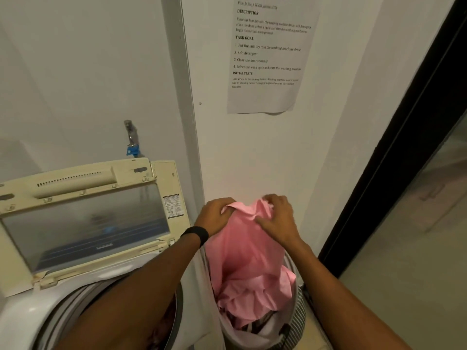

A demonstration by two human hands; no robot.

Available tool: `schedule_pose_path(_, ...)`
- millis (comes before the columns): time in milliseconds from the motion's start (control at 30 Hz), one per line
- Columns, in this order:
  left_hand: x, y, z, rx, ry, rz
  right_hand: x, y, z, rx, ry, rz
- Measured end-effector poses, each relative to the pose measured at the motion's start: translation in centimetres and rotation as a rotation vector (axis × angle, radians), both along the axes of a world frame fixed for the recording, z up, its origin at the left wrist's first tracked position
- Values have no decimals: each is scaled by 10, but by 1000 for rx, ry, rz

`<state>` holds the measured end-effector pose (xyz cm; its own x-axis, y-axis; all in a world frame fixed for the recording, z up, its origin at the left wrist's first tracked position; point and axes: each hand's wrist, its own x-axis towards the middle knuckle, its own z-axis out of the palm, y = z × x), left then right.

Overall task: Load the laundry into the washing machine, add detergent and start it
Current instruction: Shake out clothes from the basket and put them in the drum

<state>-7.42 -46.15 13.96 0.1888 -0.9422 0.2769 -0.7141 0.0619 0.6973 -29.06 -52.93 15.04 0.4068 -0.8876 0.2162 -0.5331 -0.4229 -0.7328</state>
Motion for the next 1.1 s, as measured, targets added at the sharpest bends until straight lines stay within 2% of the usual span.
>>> schedule_pose_path(67,-13,-4,4,25,-4,-99,14,3,-3,41,-40,157)
schedule_pose_path(133,-19,-6,4,27,8,-95,25,4,0,60,-77,210)
schedule_pose_path(233,-8,-2,2,4,30,-28,23,-5,-4,14,-9,166)
schedule_pose_path(367,22,9,-10,23,70,62,5,-15,0,42,-113,51)
schedule_pose_path(500,25,9,-9,-72,369,141,0,-12,9,89,-283,-55)
schedule_pose_path(600,4,2,15,-105,555,141,6,-8,10,112,-287,-4)
schedule_pose_path(733,-18,-13,24,-38,706,93,19,-3,18,119,-335,61)
schedule_pose_path(933,-44,-13,28,54,579,-53,30,3,25,80,-299,164)
schedule_pose_path(1100,-58,-9,22,18,493,26,29,7,19,147,-266,163)
